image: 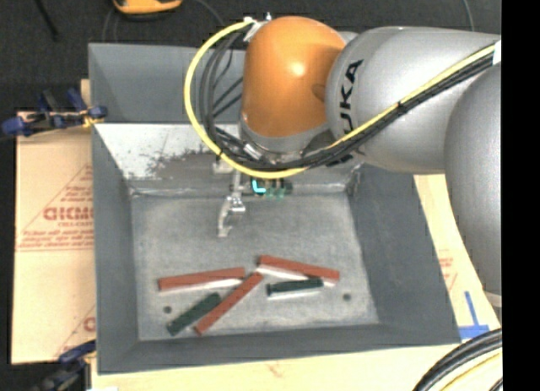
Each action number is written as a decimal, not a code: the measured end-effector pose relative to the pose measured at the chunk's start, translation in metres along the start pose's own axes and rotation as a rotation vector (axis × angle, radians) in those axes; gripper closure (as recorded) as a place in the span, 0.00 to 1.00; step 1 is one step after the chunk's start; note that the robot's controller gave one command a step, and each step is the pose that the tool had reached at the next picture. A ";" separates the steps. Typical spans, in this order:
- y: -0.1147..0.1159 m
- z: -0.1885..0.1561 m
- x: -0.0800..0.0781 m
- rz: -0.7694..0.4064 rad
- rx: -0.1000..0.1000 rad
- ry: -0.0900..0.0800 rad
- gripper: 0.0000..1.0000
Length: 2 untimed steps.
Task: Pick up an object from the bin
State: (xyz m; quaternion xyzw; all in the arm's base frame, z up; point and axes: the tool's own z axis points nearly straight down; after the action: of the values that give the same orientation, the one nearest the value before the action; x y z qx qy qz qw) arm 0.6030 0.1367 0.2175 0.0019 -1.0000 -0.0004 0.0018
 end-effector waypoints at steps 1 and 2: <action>-0.001 -0.004 -0.002 0.003 -0.001 -0.007 0.00; 0.000 0.015 0.002 0.001 -0.003 -0.020 0.00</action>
Offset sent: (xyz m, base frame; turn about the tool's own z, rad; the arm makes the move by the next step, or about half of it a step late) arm -0.0352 0.0067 -0.1238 0.0043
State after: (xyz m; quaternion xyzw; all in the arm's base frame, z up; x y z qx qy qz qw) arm 0.6006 0.1371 0.2025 0.0016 -1.0000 -0.0018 -0.0081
